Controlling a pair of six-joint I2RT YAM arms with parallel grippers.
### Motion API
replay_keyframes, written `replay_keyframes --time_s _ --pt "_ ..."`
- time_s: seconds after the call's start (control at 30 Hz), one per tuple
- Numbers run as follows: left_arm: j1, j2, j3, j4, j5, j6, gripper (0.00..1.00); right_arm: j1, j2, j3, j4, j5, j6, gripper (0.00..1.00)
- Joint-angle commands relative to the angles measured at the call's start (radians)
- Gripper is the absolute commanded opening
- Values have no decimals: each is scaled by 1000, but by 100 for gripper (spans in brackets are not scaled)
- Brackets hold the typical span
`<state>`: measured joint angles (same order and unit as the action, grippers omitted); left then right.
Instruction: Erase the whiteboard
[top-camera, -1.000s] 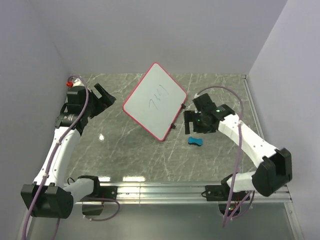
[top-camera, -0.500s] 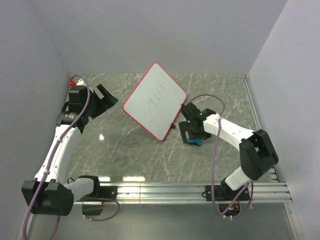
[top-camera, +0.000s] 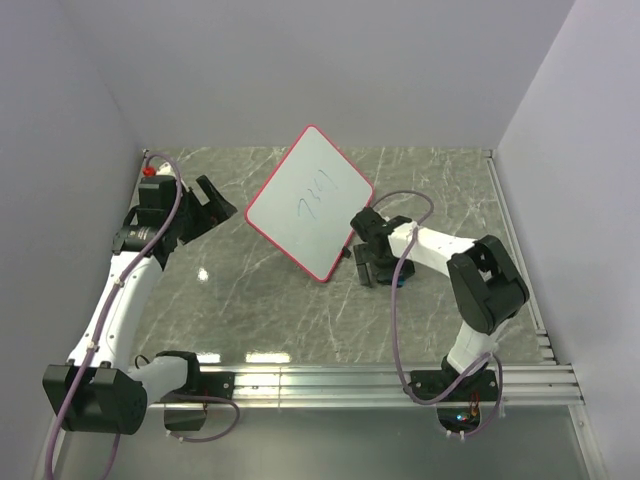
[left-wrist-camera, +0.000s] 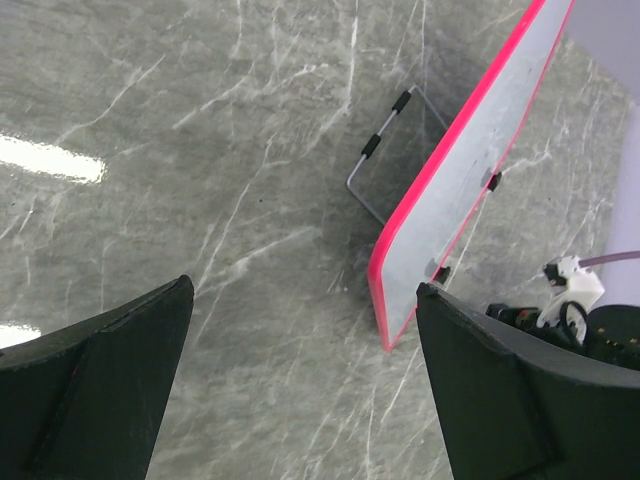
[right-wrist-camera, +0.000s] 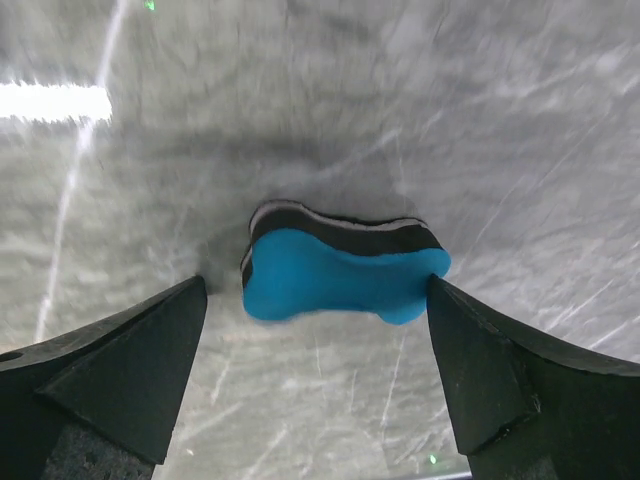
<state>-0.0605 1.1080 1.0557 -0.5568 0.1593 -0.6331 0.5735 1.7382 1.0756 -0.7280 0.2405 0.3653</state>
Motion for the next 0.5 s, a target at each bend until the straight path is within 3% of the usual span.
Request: replay_keyframes --time_s 0.0,0.23,0.47 --pt "-4 -27 0 -11 -10 38 100 2 30 43 33 78 32 97" --pt "-4 -7 -22 15 9 33 99 0 6 125 4 151 31 97" --pt "-4 42 23 17 11 41 99 -18 119 309 -114 198 38 98"
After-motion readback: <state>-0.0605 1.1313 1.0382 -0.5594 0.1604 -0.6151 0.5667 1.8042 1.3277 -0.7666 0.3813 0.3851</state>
